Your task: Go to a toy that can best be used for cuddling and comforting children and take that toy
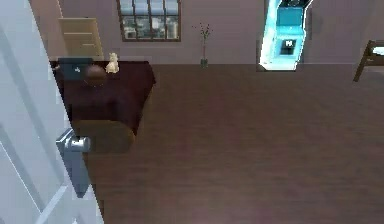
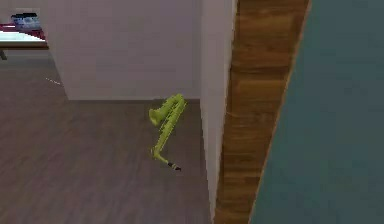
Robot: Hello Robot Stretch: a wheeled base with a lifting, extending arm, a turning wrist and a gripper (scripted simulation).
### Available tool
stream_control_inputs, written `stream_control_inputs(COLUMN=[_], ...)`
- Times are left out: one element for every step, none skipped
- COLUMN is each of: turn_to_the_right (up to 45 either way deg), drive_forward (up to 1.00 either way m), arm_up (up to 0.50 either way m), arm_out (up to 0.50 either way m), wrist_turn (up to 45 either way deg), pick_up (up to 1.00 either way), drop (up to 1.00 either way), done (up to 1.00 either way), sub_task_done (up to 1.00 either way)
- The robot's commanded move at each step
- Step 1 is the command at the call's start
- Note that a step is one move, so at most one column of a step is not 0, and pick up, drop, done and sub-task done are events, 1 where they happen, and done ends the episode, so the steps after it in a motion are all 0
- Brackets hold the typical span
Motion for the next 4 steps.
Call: stream_control_inputs(turn_to_the_right=[42.0, 0.0, 0.0, 0.0], drive_forward=[0.00, 1.00, 1.00, 1.00], arm_up=[0.00, 0.00, 0.00, 0.00], arm_out=[0.00, 0.00, 0.00, 0.00], wrist_turn=[0.0, 0.0, 0.0, 0.0], pick_up=[0.00, 0.00, 0.00, 0.00], drop=[0.00, 0.00, 0.00, 0.00], done=[0.00, 0.00, 0.00, 0.00], sub_task_done=[0.00, 0.00, 0.00, 0.00])
